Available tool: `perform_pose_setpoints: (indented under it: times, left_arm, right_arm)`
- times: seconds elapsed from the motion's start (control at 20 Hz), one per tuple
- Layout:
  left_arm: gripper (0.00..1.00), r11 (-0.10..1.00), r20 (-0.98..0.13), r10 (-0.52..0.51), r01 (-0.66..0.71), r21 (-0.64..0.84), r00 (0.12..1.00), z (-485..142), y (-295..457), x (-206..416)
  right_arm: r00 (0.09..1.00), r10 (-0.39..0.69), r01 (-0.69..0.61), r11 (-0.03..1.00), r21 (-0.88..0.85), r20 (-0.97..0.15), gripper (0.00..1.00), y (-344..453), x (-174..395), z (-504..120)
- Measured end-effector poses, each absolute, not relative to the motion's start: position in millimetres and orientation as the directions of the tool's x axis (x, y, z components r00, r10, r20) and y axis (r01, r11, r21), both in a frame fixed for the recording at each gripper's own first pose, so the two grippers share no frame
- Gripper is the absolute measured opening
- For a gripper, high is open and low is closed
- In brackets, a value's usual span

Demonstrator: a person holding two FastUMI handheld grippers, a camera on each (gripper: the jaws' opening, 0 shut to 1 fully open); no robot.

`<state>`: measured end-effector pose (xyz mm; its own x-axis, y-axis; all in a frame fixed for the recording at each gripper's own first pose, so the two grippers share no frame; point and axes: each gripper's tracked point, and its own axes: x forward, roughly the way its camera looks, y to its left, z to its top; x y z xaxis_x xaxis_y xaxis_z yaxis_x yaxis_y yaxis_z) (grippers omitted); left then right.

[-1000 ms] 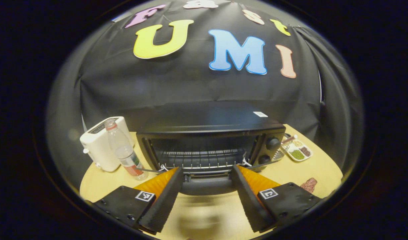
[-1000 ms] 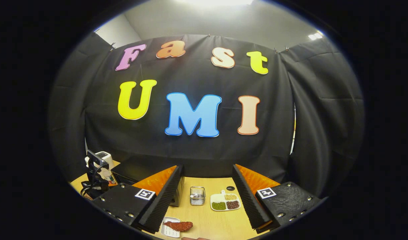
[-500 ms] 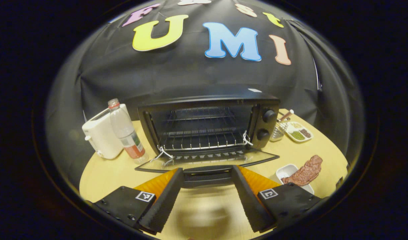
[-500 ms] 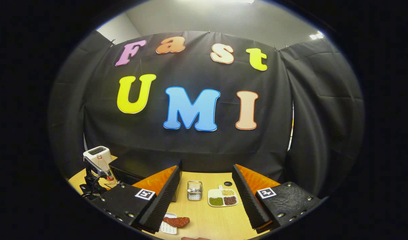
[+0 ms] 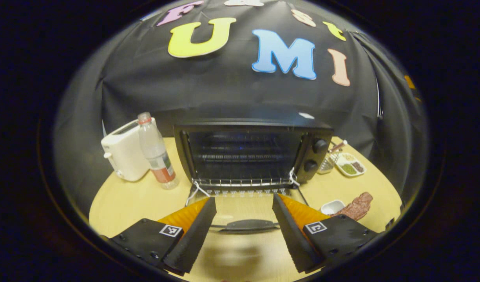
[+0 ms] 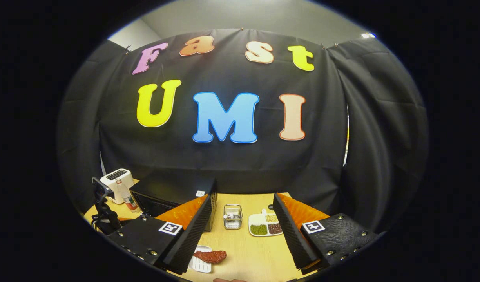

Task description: Open the electric oven with the left hand, put the food in, and close the electric oven.

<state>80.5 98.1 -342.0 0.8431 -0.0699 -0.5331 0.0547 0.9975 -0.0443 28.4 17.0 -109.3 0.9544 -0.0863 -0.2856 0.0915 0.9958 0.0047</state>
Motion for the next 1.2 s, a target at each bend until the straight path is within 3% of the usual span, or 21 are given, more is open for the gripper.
perform_pose_setpoints:
  times: [0.45, 0.5, 0.55, 0.65, 0.7, 0.75, 0.8, 1.1, 1.15, 1.2]
  left_arm:
    - [1.0, 1.0, -0.247, 0.016, -0.016, 0.004, 0.969, -168.4, 125.4, 81.4]
    - [0.91, 1.0, -0.226, 0.018, -0.016, 0.008, 0.974, -156.7, 126.1, 75.2]
    - [1.0, 1.0, -0.207, 0.02, -0.018, 0.013, 0.978, -144.3, 127.4, 72.2]
    - [1.0, 0.999, -0.173, 0.034, -0.028, 0.036, 0.984, -128.8, 132.2, 64.1]
    - [1.0, 0.997, -0.165, 0.052, -0.043, 0.059, 0.985, -127.9, 136.6, 61.8]
    - [1.0, 0.997, -0.172, 0.055, -0.044, 0.069, 0.984, -128.9, 135.9, 57.5]
    - [1.0, 0.997, -0.179, 0.056, -0.044, 0.069, 0.982, -131.7, 132.8, 52.6]
    - [1.0, 0.993, -0.216, 0.102, -0.087, 0.078, 0.971, -142.6, 141.0, 34.7]
    - [1.0, 0.993, -0.22, 0.109, -0.095, 0.075, 0.969, -142.7, 143.8, 32.9]
    - [1.0, 0.993, -0.222, 0.115, -0.104, 0.06, 0.968, -140.7, 146.5, 30.3]
  right_arm:
    - [0.791, 0.148, 0.058, 0.948, 0.313, -0.593, 0.97, 18.6, 32.0, -247.7]
    - [0.764, 0.177, 0.061, 0.937, 0.343, -0.62, 0.99, 19.0, 29.1, -266.0]
    - [0.74, 0.209, 0.069, 0.922, 0.382, -0.639, 0.98, 20.4, 25.0, -283.3]
    - [0.69, 0.271, 0.106, 0.88, 0.464, -0.671, 0.98, 28.0, 19.1, -313.8]
    - [0.669, 0.301, 0.124, 0.856, 0.502, -0.679, 0.99, 32.5, 16.0, -329.2]
    - [0.651, 0.323, 0.144, 0.836, 0.529, -0.687, 0.89, 34.5, 13.9, -343.1]
    - [0.628, 0.34, 0.165, 0.821, 0.547, -0.7, 0.96, 39.9, 13.2, -358.8]
    - [0.549, 0.438, 0.206, 0.755, 0.623, -0.712, 0.96, 66.9, 3.5, -402.2]
    - [0.54, 0.443, 0.21, 0.753, 0.624, -0.716, 0.87, 70.1, 2.2, -406.9]
    - [0.531, 0.449, 0.219, 0.747, 0.628, -0.719, 0.93, 73.1, 2.0, -411.6]
